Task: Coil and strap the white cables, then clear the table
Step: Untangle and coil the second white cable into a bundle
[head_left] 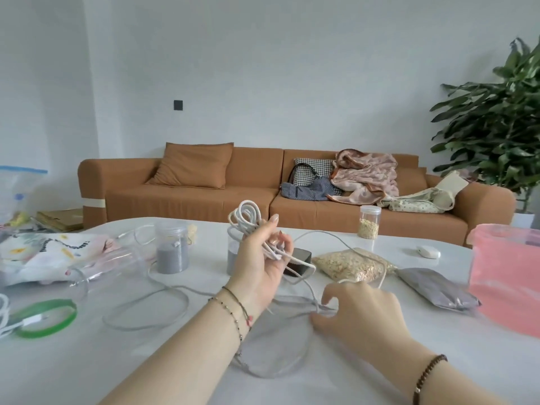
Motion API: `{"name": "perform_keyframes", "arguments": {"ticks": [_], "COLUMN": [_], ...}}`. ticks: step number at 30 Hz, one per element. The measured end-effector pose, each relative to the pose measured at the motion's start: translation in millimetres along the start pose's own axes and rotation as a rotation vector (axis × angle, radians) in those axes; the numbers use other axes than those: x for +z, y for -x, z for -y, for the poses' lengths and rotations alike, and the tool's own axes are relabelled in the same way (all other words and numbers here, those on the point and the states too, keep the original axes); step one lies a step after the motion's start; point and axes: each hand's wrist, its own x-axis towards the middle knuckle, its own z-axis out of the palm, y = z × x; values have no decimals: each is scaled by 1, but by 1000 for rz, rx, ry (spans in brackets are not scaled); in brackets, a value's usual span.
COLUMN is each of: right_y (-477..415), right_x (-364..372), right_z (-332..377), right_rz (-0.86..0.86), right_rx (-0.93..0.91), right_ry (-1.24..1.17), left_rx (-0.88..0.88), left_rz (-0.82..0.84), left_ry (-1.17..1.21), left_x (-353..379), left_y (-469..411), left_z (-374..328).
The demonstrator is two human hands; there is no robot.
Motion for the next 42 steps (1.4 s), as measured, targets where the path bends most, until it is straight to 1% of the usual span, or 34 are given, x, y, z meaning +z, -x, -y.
{"name": "perform_keyframes", "arguments": {"ticks": [3, 4, 6, 7, 8, 10, 13, 14, 15, 16, 17, 18, 19, 20, 22, 23, 25, 27, 30, 33, 34, 38, 40, 42], "right_y": [-9, -9, -8, -6, -4, 0, 7, 8, 10, 10, 11, 12, 12, 11, 10, 10, 10, 7, 1, -2, -2, -7, -8, -7], "right_x": [-3, -3, -4, -6, -8, -5, 2, 2, 1, 0, -2, -3, -3, -2, -1, -1, -8, -12, -17, -24, -27, -27, -27, -26], "right_z": [-15, -19, -19, -16, -10, -1, 4, 5, 8, 10, 12, 13, 13, 12, 7, 5, 3, 0, -8, -10, -11, -16, -17, -18], "right_rz": [-60, -133, -350, -433, -466, -441, -255, -195, -143, -122, -137, -181, -241, -300, -374, -380, -374, -391, -328, -183, -181, -262, -286, -308], "right_rx": [44, 15, -146, -236, -310, -404, -404, -386, -345, -306, -285, -303, -353, -417, -492, -472, -363, -282, -217, -184, -165, -74, -79, -103], "right_ry": [-37, -78, -180, -238, -293, -367, -531, -630, -783, -935, -1024, -1033, -967, -833, -555, -517, -557, -591, -605, -642, -649, -597, -607, -566], "left_rx": [-97, -120, -127, -115, -104, -93, -90, -55, 12, 100, 187, 246, 263, 243, 132, 66, -46, -119, -216, -298, -321, -349, -344, -367], "left_rz": [49, 49, 31, 22, 18, 22, 20, 3, -31, -90, -159, -222, -257, -258, -185, -133, -28, 52, 119, 139, 141, 119, 73, 76], "left_ry": [0, -17, -61, -77, -85, -72, 2, 16, 4, -22, -35, -17, 25, 78, 134, 116, 13, -119, -218, -229, -252, -415, -495, -542], "left_x": [-2, -3, -5, -6, -6, -5, -2, -1, -2, -5, -9, -14, -20, -24, -26, -25, -21, -18, -13, -14, -13, -10, -9, -7], "left_y": [5, 7, 10, 11, 11, 10, 6, 3, -2, -7, -12, -17, -19, -21, -20, -17, -11, -7, -1, 4, 5, 11, 15, 18], "left_z": [5, 9, 15, 17, 16, 14, 8, 5, 2, -3, -10, -17, -24, -29, -31, -28, -18, -12, -12, -13, -13, -6, -1, 5]}}
